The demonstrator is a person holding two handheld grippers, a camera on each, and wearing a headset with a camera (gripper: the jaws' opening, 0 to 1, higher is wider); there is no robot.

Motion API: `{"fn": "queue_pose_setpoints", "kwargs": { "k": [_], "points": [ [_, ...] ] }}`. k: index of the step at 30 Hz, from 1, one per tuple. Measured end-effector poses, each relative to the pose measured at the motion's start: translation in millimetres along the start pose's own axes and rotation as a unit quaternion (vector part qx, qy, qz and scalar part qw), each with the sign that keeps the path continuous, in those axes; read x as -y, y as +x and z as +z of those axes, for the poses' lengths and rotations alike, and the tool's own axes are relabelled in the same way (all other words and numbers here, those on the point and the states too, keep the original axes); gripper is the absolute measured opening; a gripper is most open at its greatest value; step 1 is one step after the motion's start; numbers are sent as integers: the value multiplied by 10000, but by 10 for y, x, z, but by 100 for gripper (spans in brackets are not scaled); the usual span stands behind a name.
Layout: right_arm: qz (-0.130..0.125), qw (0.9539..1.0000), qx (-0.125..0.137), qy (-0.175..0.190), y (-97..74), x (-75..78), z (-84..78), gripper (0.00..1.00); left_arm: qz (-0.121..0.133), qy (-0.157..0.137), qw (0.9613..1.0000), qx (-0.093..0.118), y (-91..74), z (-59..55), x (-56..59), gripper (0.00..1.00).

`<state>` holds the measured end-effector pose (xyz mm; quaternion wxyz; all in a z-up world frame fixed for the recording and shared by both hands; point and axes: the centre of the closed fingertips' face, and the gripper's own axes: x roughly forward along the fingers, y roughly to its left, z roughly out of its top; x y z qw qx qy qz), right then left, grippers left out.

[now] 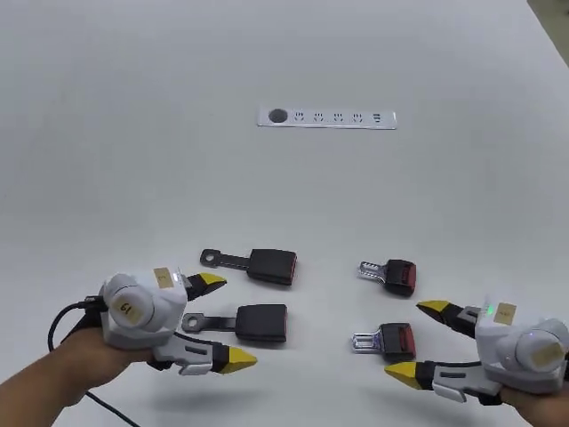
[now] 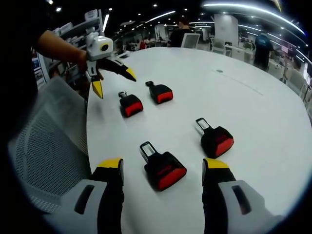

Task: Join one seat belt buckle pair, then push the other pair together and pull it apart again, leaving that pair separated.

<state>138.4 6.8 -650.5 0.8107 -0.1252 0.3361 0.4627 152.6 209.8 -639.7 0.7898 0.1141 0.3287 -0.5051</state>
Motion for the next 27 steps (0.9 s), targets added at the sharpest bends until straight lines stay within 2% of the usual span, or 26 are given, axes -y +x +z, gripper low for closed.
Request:
{"fn": "queue_pose_setpoints", "kwargs": {
  "k": [3, 8, 12, 13, 14, 17, 20, 25, 27],
  "points": [
    [61, 10000, -52, -19, 34, 3, -2, 65, -80, 28, 9999, -60, 41, 9, 19, 75],
    [212, 9996, -158, -133, 63, -10, -12, 63, -232, 200, 9993, -221, 125, -38, 12, 73],
    [322, 9988, -293, -212, 72, 23, -72, 60, -392, 416, 9975, -418, 208, -78, 48, 70],
    [345, 9986, -322, -242, 75, 38, -91, 59, -321, 611, 9966, -451, 225, -76, 12, 68],
    [371, 9984, -332, -266, 75, 38, -96, 58, -312, 649, 9963, -463, 236, -74, 6, 65],
    [467, 9975, -419, -330, 93, 45, -139, 56, -488, 609, 9958, -472, 269, -81, 28, 63],
    [550, 9963, -523, -408, 119, 36, -173, 55, -519, 698, 9944, -601, 302, -161, -19, 61],
    [693, 9941, -660, -519, 158, 21, -213, 53, -629, 788, 9924, -711, 338, -240, -20, 56],
    [720, 9909, -855, -749, 165, 26, -274, 51, -664, 853, 9913, -753, 348, -270, -27, 53]
  ]
}}
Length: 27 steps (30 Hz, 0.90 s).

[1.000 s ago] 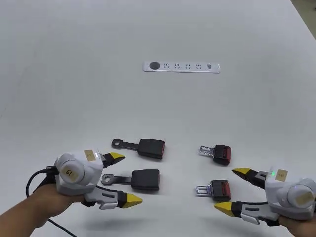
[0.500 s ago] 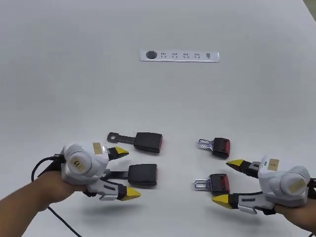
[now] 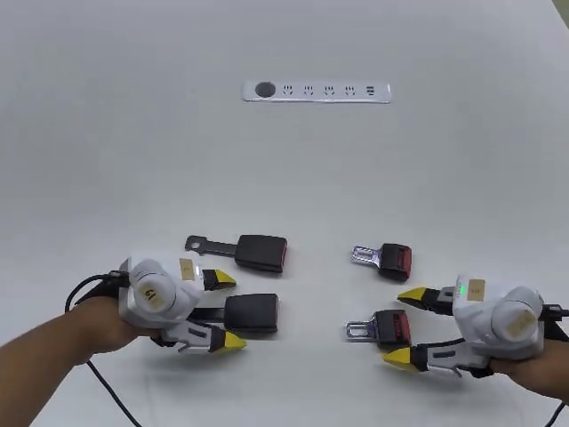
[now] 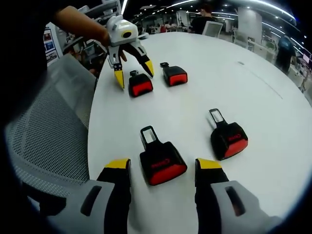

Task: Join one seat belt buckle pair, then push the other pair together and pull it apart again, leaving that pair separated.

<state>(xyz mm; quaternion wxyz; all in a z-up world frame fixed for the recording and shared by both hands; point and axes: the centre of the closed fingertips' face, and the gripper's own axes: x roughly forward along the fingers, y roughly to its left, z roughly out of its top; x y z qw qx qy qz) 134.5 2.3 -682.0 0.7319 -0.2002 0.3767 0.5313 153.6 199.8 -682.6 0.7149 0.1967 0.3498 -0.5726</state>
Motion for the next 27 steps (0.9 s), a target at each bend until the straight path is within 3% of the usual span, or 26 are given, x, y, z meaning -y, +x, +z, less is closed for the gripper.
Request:
{"fn": "queue_pose_setpoints", "kwargs": {
  "k": [2, 3, 4, 7, 11, 15, 16, 27],
  "points": [
    [102, 9999, -101, -40, 19, -32, -40, 47, -35, 133, 9999, -73, 10, -27, 4, 49],
    [111, 9998, -119, -133, 26, -40, -48, 46, -76, 425, 9990, -111, 14, -24, 19, 47],
    [121, 9996, -163, -175, 33, -46, -61, 47, -69, 495, 9987, -119, 16, -15, 25, 45],
    [100, 9995, -178, -254, 35, -47, -45, 45, -58, 380, 9992, -131, 18, -25, 15, 40],
    [42, 9992, -272, -287, 36, -4, -45, 38, -73, 650, 9976, -232, 17, -56, -3, 37],
    [58, 9988, -329, -357, 29, -3, -41, 37, -94, 906, 9955, -242, 30, -68, -17, 33],
    [50, 9987, -338, -382, 30, -6, -37, 36, -96, 831, 9961, -275, 24, -81, -16, 33],
    [-126, 9984, -546, -82, 52, 44, -65, 36, -216, 1039, 9931, -494, 47, -62, -17, 33]
  ]
}}
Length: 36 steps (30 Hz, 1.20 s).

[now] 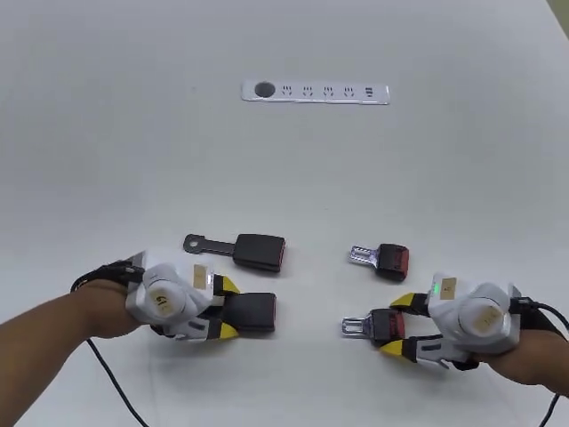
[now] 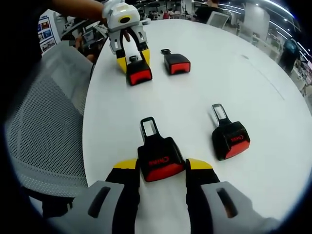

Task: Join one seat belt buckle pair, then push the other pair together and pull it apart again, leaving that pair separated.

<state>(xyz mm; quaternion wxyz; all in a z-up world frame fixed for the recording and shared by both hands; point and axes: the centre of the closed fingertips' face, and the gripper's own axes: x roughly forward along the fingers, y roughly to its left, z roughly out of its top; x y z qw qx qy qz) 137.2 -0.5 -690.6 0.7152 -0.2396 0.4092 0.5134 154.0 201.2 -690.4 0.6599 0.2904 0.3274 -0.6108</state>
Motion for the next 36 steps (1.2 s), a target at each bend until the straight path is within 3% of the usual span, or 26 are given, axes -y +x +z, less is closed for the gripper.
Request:
{"fn": "queue_pose_setpoints", "kwargs": {
  "k": [16, 36],
  "points": [
    [-38, 10000, -55, -3, 72, 9, 17, 35, -12, -39, 10000, -35, 20, -8, -3, 33],
    [-95, 9999, 61, -26, 309, -62, 306, 35, -19, -152, 9998, -116, 20, 0, 12, 32]
  ]
}}
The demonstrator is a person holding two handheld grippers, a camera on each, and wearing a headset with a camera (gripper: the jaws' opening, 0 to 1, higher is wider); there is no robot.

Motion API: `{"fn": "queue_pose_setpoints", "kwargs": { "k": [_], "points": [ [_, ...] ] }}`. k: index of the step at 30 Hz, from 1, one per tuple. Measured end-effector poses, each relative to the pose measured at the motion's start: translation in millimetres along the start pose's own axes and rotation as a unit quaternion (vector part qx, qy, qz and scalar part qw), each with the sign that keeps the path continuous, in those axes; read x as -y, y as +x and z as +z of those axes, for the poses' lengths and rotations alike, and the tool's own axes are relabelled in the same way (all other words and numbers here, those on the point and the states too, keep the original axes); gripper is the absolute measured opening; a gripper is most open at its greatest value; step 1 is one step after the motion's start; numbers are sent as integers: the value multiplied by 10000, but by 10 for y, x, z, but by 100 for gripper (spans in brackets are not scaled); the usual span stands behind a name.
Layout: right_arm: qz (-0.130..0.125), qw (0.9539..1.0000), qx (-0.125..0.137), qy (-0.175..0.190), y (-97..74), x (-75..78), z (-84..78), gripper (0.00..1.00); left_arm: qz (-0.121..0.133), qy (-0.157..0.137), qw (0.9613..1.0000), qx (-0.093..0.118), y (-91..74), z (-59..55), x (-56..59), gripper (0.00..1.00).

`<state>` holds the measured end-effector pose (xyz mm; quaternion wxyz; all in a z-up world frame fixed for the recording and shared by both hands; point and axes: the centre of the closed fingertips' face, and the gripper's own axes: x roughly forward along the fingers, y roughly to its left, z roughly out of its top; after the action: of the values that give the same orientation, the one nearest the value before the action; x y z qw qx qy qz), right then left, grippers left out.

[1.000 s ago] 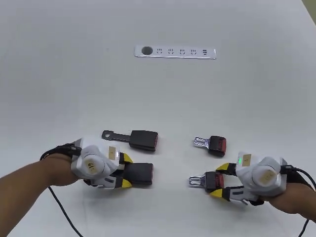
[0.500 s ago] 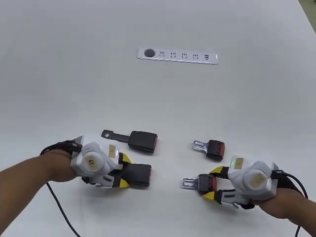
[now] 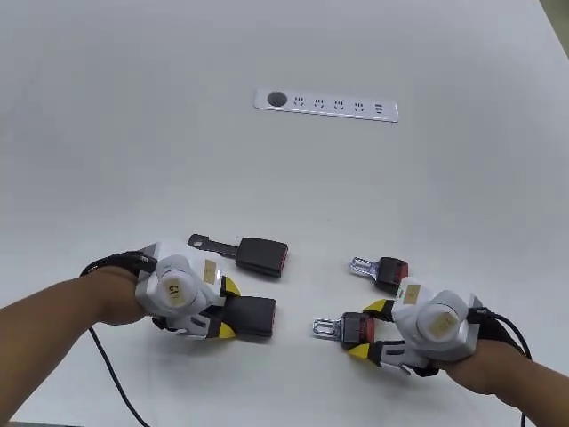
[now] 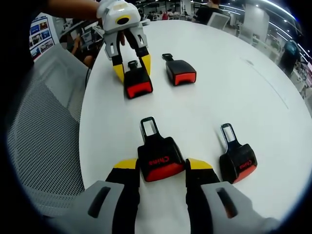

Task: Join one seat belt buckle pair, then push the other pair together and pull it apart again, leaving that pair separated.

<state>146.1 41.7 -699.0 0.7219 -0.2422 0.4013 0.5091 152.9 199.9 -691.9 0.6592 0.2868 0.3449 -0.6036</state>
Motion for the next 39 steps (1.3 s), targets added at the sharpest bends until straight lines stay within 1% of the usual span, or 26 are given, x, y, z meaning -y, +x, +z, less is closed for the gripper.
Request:
{"fn": "queue_pose_setpoints", "kwargs": {
  "k": [11, 14, 15, 21, 22, 25, 26, 28, 31, 34, 35, 36, 39],
  "points": [
    [98, 9998, 169, -83, 134, -72, 161, 35, 12, -36, 10000, -13, -6, -4, 17, 32],
    [102, 9996, 214, -136, 169, -90, 234, 35, 18, -43, 10000, -22, -6, -4, 18, 32],
    [128, 9995, 240, -132, 192, -114, 264, 35, 21, -48, 10000, -28, -5, -6, 17, 32],
    [200, 9991, 343, -154, 261, -143, 367, 35, 23, -66, 10000, -37, -4, -8, 16, 32],
    [244, 9988, 380, -168, 290, -164, 399, 35, 28, -69, 10000, -36, -4, -5, 16, 32],
    [308, 9984, 433, -184, 309, -184, 439, 35, 33, -80, 10000, -48, -6, -5, 17, 32],
    [298, 9984, 435, -194, 305, -165, 451, 35, 33, -77, 10000, -48, -8, -6, 18, 32],
    [348, 9981, 515, -17, 312, -153, 486, 35, 35, -79, 9999, -51, -11, -5, 16, 32],
    [366, 9979, 525, -73, 324, -163, 508, 35, 24, -68, 9999, -73, -8, -13, 10, 32],
    [351, 9978, 548, -139, 363, -214, 580, 35, 5, -27, 9999, -117, 3, -6, 19, 32],
    [286, 9979, 440, -385, 351, -190, 559, 35, 8, -35, 9999, -131, -2, -11, 20, 32],
    [304, 9981, 485, -226, 338, -204, 565, 35, 13, -47, 9999, -120, -4, -9, 21, 32],
    [301, 9976, 585, -195, 328, -184, 549, 35, 17, -37, 9999, -122, -2, -17, 16, 32]
  ]
}}
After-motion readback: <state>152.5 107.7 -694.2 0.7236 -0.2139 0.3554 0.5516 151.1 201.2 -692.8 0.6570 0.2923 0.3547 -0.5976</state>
